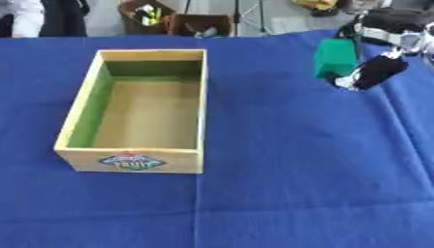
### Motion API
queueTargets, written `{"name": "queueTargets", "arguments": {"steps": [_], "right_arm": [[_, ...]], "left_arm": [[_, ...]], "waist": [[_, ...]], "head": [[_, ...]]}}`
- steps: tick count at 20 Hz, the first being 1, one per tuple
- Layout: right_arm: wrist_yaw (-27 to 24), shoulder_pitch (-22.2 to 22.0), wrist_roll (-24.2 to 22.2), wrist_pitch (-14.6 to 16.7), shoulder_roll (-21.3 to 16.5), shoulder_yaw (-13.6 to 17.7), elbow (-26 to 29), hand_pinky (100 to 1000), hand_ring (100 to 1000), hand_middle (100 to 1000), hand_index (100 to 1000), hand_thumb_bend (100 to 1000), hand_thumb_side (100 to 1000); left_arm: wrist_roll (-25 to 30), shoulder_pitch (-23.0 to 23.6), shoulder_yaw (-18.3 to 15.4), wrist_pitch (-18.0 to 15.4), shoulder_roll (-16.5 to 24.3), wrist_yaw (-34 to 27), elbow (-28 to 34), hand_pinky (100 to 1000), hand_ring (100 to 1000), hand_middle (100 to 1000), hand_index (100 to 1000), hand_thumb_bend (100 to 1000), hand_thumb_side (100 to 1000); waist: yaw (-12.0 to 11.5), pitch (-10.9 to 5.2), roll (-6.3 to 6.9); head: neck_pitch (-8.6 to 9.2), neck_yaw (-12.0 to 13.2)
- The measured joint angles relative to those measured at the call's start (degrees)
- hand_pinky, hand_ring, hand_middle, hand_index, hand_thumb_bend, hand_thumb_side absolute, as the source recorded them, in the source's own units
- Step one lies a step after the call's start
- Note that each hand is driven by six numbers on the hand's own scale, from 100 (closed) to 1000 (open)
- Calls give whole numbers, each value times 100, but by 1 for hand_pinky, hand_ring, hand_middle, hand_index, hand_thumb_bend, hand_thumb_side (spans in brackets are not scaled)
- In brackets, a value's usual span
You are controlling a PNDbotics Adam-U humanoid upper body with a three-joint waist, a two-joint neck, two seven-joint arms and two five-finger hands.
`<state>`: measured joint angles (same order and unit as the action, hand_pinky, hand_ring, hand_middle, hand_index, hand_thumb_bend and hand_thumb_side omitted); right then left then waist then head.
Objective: Pick up objects on the table and place them in the box.
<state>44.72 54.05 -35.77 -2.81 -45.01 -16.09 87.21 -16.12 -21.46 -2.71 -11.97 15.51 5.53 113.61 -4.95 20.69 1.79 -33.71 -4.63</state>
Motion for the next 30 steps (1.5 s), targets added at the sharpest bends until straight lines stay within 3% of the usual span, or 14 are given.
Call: {"name": "queueTargets", "arguments": {"steps": [10,19,20,21,30], "right_arm": [[240,899,6,-37,978,-219,5,721,725,382,408,100,481],[565,1303,71,25,1934,-372,-524,723,713,368,398,100,468],[599,1339,97,25,2038,-374,-605,723,713,368,398,100,553],[633,1381,127,26,2147,-376,-685,723,713,367,398,100,469],[1029,1555,387,7,2922,-441,-1333,721,705,359,393,100,443]], "left_arm": [[14,21,2,10,0,-44,0,544,718,874,827,100,962],[37,-37,36,-6,0,-78,0,545,719,874,827,100,961],[41,-41,36,-10,0,-84,0,545,719,874,827,100,961],[43,-48,37,-12,0,-93,0,545,719,874,827,100,961],[76,-124,70,-30,-45,-116,0,547,719,872,827,100,958]], "waist": [[-130,-52,-59],[-317,-53,-110],[-349,-53,-122],[-366,-53,-138],[-549,-51,-188]], "head": [[-19,-56],[-19,-207],[-18,-225],[-16,-242],[12,-368]]}}
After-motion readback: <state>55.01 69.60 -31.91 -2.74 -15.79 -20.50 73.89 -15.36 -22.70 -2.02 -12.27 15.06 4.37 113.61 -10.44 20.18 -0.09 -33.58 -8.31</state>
